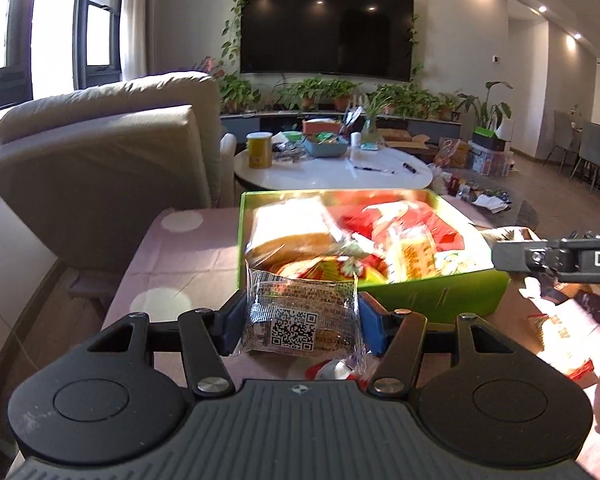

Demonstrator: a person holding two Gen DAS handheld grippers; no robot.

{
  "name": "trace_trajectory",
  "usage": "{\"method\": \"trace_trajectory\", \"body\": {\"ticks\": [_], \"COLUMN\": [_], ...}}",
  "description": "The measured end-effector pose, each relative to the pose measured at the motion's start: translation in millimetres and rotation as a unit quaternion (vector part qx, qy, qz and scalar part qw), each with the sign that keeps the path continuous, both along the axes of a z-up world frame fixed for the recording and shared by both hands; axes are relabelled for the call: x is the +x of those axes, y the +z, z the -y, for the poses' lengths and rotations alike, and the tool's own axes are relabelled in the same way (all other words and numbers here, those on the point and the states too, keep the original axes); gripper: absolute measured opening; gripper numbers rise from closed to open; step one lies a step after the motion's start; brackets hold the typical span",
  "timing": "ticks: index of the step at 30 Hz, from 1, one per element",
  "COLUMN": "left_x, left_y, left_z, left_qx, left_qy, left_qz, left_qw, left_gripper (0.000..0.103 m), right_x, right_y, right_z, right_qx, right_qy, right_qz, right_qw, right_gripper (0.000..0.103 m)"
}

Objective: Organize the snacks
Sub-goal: 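Lift the pastry bag with the left gripper while the right gripper carries the brown packet over the box, then open the left gripper to drop the pastry bag while the right gripper releases the brown packet into the box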

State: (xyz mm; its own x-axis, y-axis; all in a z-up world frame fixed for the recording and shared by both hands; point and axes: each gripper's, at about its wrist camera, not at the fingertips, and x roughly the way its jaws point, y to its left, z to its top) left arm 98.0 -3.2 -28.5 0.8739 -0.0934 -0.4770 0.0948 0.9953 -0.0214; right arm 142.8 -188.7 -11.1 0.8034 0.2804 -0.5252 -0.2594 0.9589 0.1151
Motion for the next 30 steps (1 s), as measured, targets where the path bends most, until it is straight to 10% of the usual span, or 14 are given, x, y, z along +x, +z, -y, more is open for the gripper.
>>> {"method": "trace_trajectory", "body": {"ticks": [30], "left_x": [127.3], "left_y": [-6.0], "left_z": [48.7], "left_qx": [-0.006], "left_qy": [-0.049], "left_qz": [-0.028], "left_qw": [0.9984], "left_gripper": [0.055], "right_x": [102.4], "right_y": [10.0], "right_z": [9.5], "right_qx": [0.021], "right_qy": [-0.018], "right_qz": [0.003], "right_qw": [1.000], "right_gripper": [0.079]}}
